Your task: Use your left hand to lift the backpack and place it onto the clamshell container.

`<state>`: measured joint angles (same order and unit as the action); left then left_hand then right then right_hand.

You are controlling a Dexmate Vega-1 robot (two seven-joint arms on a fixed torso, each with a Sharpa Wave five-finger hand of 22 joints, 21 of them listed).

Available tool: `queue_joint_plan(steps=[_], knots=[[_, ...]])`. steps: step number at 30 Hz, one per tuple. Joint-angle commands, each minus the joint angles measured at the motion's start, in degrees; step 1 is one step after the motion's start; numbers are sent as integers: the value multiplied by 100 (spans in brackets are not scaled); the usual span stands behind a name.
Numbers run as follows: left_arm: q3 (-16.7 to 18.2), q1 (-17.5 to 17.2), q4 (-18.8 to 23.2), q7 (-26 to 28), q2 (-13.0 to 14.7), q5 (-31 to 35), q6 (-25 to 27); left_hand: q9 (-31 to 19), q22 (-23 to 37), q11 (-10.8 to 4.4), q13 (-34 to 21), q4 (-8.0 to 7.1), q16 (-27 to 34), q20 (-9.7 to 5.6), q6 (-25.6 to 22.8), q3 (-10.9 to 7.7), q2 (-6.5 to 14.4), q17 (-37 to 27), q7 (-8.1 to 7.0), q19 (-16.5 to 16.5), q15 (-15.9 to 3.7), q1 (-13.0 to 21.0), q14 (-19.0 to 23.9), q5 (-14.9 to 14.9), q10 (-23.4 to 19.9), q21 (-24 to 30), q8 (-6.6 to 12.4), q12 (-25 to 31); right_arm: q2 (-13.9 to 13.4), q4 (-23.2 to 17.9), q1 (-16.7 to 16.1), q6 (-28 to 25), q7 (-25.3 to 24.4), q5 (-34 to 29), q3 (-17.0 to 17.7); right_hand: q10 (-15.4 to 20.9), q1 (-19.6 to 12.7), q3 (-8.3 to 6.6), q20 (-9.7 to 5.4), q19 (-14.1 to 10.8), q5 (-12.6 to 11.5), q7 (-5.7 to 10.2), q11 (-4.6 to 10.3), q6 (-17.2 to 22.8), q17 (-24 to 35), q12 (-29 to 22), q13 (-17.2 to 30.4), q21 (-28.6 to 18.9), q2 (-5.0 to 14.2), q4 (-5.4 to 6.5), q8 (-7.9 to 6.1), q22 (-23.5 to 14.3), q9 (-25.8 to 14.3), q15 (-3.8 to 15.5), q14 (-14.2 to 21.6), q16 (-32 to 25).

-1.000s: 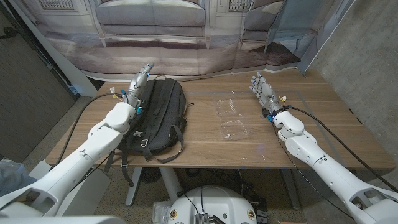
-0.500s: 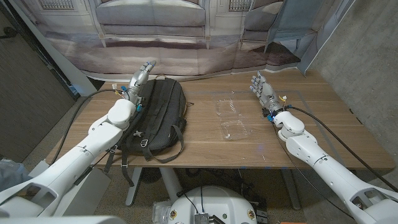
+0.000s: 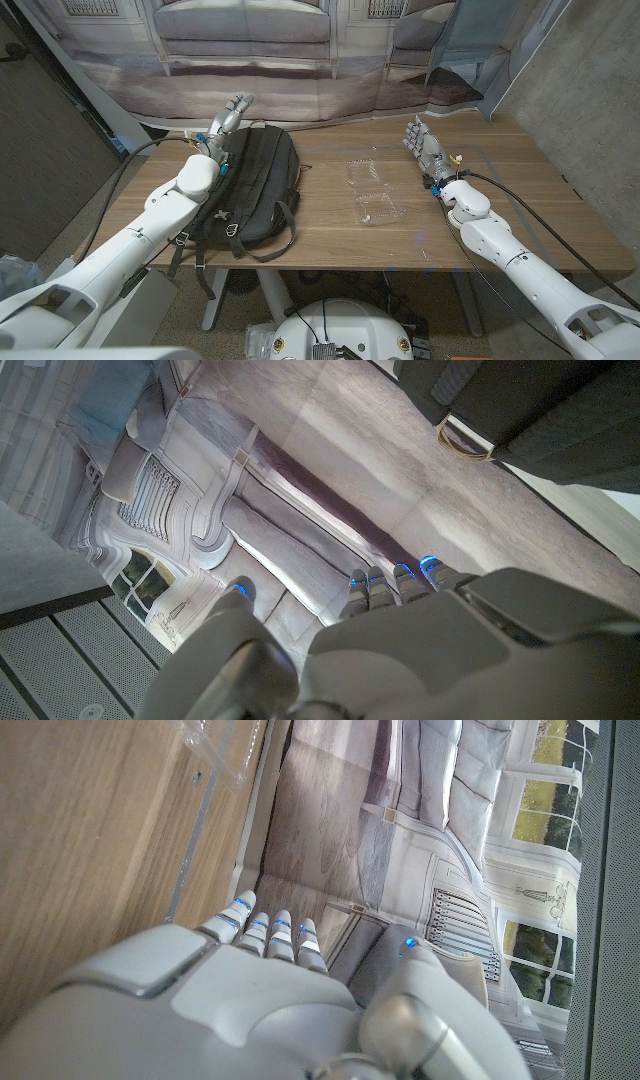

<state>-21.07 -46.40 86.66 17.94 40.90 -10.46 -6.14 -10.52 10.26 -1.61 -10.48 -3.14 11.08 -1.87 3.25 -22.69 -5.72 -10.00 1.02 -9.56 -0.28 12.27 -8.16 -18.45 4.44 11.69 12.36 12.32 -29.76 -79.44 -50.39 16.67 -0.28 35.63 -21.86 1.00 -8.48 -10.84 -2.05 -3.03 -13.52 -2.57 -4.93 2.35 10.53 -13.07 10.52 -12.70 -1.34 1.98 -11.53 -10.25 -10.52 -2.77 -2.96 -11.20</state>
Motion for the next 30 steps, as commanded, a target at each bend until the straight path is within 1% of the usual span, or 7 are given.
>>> queue_joint_plan(steps=[1, 10, 18, 24, 29, 30], knots=[[-56, 82, 7, 174, 64, 302, 175, -17, 11, -6, -12, 47, 18, -98, -45, 2, 9, -21, 3, -340, -14, 61, 40, -37, -51, 25, 21, 44, -26, -92, -83, 35, -58, -7, 31, -3, -31, 12, -133, -34, 10, -23, -19, 35, 16, -2, 13, 7, 42, -21, 18, -28, -22, 16, 16, 10], [-130, 126, -85, 265, 63, 493, 190, -18, 11, -18, -13, 59, 22, -110, -101, 1, 27, -21, -8, -315, -25, 93, 81, -55, -96, 29, 30, 48, -67, -202, -146, 16, -100, -26, 40, -4, -29, 18, -136, -37, 16, -24, -9, 35, 17, 4, 13, 14, 44, -25, 19, -28, -22, 13, 23, 11], [-217, 199, -40, 368, 112, 754, 418, -19, 11, -37, -13, 69, 21, -112, -145, 0, 42, -21, -11, -306, -37, 119, 106, -69, -119, 28, 37, 47, -88, -281, -199, 3, -131, -35, 41, -2, -29, 22, -140, -41, 22, -19, -10, 39, 17, 10, 13, 20, 49, -28, 19, -29, -22, 16, 23, 16], [-332, 335, -49, 397, 132, 988, 642, -20, 11, -39, -14, 77, 22, -115, -171, -1, 54, -21, -35, -284, -38, 141, 132, -82, -163, 32, 37, 55, -115, -349, -262, 11, -166, -34, 67, 7, -29, 25, -139, -41, 25, -23, -19, 37, 17, 10, 13, 24, 52, -31, 21, -29, -22, 18, 25, 17], [-428, 481, -183, 410, 79, 1109, 682, -21, 11, -50, -15, 84, 27, -111, -181, -2, 63, -22, -31, -278, -50, 158, 165, -93, -192, 31, 34, 58, -136, -388, -289, 13, -185, -40, 83, 5, -29, 27, -137, -44, 27, -20, -13, 34, 17, 13, 13, 26, 53, -33, 23, -29, -22, 21, 26, 18], [-480, 544, -206, 397, 75, 1181, 760, -21, 11, -51, -15, 85, 29, -111, -185, -2, 65, -22, -31, -276, -52, 162, 173, -95, -193, 31, 34, 57, -138, -395, -292, 16, -188, -40, 85, 4, -30, 28, -136, -44, 28, -20, -12, 37, 17, 14, 13, 27, 53, -34, 22, -29, -22, 20, 29, 17]])
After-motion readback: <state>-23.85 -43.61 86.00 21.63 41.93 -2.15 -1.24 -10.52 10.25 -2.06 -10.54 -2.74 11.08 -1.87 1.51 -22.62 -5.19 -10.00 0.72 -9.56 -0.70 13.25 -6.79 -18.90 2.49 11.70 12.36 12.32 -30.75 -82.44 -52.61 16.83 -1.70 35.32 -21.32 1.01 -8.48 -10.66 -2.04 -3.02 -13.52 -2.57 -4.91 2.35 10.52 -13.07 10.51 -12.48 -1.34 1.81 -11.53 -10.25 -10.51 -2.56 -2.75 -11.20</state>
